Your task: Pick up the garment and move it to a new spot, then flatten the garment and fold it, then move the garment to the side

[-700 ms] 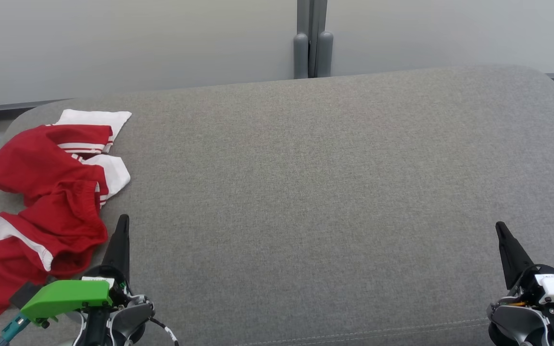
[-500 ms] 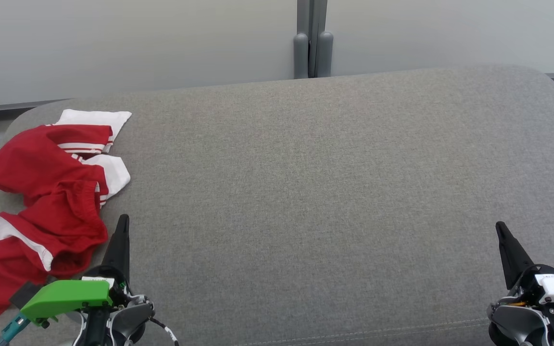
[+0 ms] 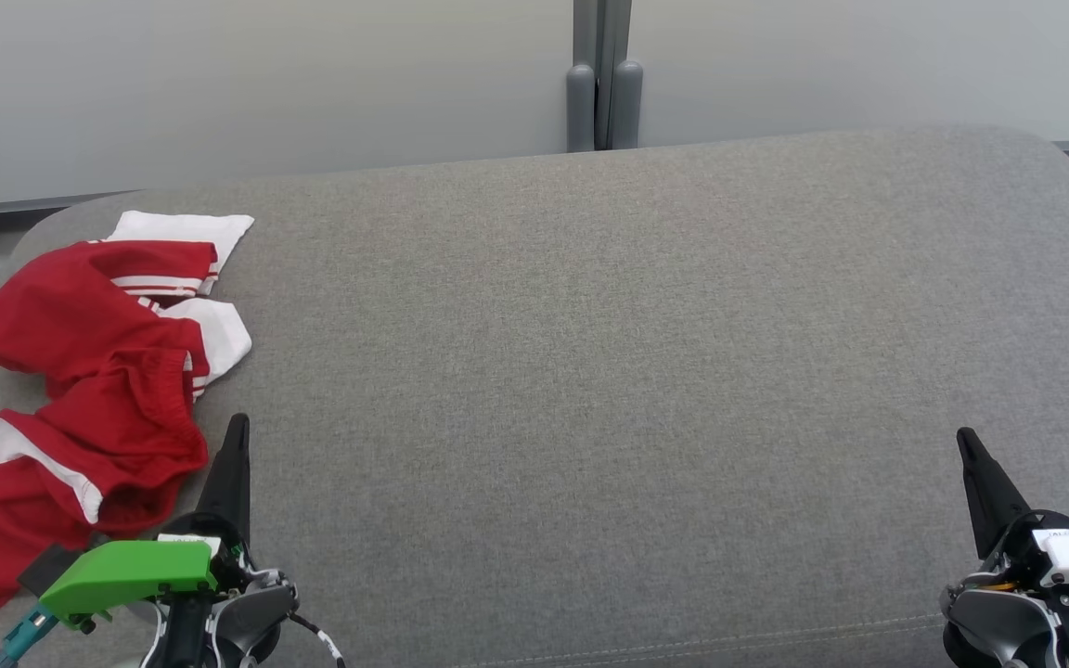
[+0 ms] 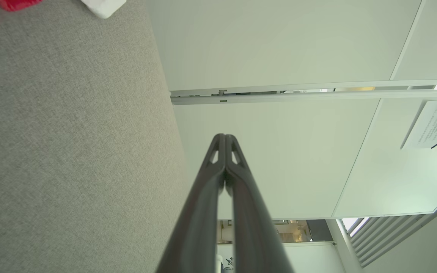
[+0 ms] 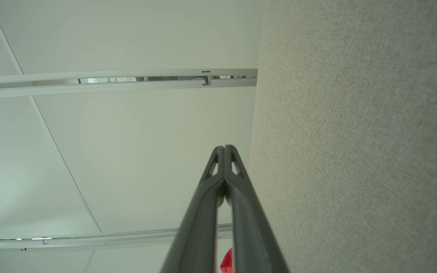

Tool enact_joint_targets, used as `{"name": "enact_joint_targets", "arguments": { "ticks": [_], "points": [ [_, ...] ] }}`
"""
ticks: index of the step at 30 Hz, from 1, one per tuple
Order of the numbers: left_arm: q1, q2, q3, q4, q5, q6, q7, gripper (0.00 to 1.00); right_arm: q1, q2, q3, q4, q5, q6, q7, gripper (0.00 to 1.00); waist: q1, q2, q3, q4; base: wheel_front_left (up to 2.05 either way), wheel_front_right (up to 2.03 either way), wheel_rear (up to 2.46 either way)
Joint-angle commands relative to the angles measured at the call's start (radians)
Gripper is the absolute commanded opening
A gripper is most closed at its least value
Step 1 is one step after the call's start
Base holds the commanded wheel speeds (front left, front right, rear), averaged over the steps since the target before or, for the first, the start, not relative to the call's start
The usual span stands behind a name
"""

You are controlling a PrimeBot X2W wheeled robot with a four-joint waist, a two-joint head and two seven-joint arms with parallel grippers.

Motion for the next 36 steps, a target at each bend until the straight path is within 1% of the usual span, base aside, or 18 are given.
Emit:
{"name": "enact_joint_targets", "arguments": {
  "ticks": [1,4,5,6,9,16,20,26,36],
  "points": [
    [0.009,0.000,0.003,-0.004,-0.001,-0.007,0.001,0.00,0.008,-0.002,0.002,-0.004,0.012,0.001,-0.003,0.00,0.0000,0.0000,0.000,0.000,0.00,0.00,0.00],
    [0.009,0.000,0.003,-0.004,-0.001,-0.007,0.001,0.00,0.008,-0.003,0.002,-0.004,0.012,0.001,-0.003,0.00,0.0000,0.0000,0.000,0.000,0.00,0.00,0.00],
    [0.000,0.000,0.000,0.000,0.000,0.000,0.000,0.00,0.000,0.000,0.001,0.000,0.000,0.000,0.000,0.00,0.0000,0.0000,0.000,0.000,0.00,0.00,0.00],
    [0.001,0.000,-0.001,0.005,0.000,0.001,-0.001,1.00,0.001,0.002,0.001,0.005,-0.001,0.000,-0.001,1.00,0.0000,0.0000,0.000,0.000,0.00,0.00,0.00],
    [0.009,-0.003,-0.004,0.033,0.001,0.001,-0.002,1.00,0.011,0.022,0.007,0.032,-0.003,0.000,-0.001,1.00,0.0000,0.0000,0.000,0.000,0.00,0.00,0.00],
    [0.015,-0.003,-0.025,0.021,0.018,-0.001,-0.028,1.00,0.011,0.034,0.019,0.028,-0.035,0.000,-0.021,1.00,0.0000,0.0000,0.000,0.000,0.00,0.00,0.00],
    [0.017,-0.002,-0.033,0.011,0.046,-0.001,-0.045,1.00,0.009,0.042,0.022,0.025,-0.068,0.000,-0.034,1.00,0.0000,0.0000,0.000,0.000,0.00,0.00,0.00],
    [0.019,-0.002,-0.044,-0.011,0.126,0.010,-0.069,1.00,0.007,0.053,0.019,0.011,-0.173,0.000,-0.052,1.00,0.0000,0.0000,0.000,0.000,0.00,0.00,0.00],
    [0.022,-0.001,-0.065,-0.046,0.315,0.045,-0.105,1.00,0.001,0.070,0.010,-0.024,-0.394,0.000,-0.080,1.00,0.0000,0.0000,0.000,0.001,0.00,0.00,0.00]
  ]
}}
